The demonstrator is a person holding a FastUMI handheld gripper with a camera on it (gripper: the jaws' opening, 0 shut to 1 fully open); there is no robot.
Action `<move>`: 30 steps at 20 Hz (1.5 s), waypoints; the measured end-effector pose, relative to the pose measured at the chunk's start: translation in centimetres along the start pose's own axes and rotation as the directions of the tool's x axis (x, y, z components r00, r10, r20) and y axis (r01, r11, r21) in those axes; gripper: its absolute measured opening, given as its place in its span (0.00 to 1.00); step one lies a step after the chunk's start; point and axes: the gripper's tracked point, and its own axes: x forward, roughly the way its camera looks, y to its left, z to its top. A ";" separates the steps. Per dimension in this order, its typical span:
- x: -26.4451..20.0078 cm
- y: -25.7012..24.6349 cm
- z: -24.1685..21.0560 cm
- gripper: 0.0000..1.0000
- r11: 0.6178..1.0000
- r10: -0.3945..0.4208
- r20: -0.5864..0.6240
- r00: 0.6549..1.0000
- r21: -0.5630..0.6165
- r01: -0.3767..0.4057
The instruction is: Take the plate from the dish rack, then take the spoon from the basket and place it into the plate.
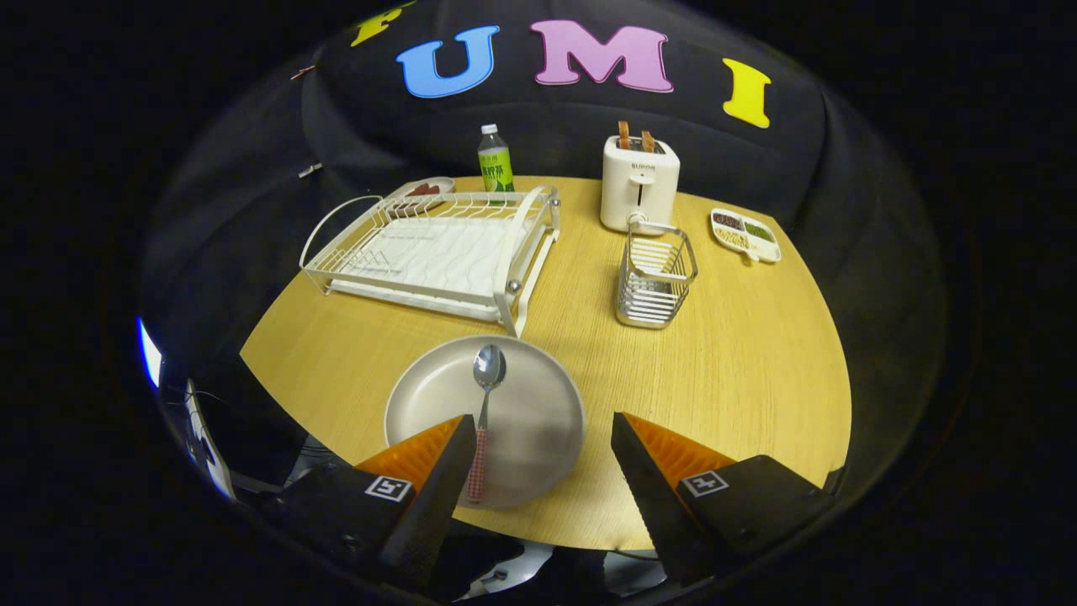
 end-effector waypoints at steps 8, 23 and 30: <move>-8.9 -3.0 17.0 0.98 0.995 0.015 0.369 0.929 -0.095 0.022; -25.0 -11.2 30.0 0.98 0.989 -0.007 0.724 0.689 -0.099 0.114; -24.6 -12.3 29.1 0.98 0.987 0.007 0.723 0.691 -0.114 0.109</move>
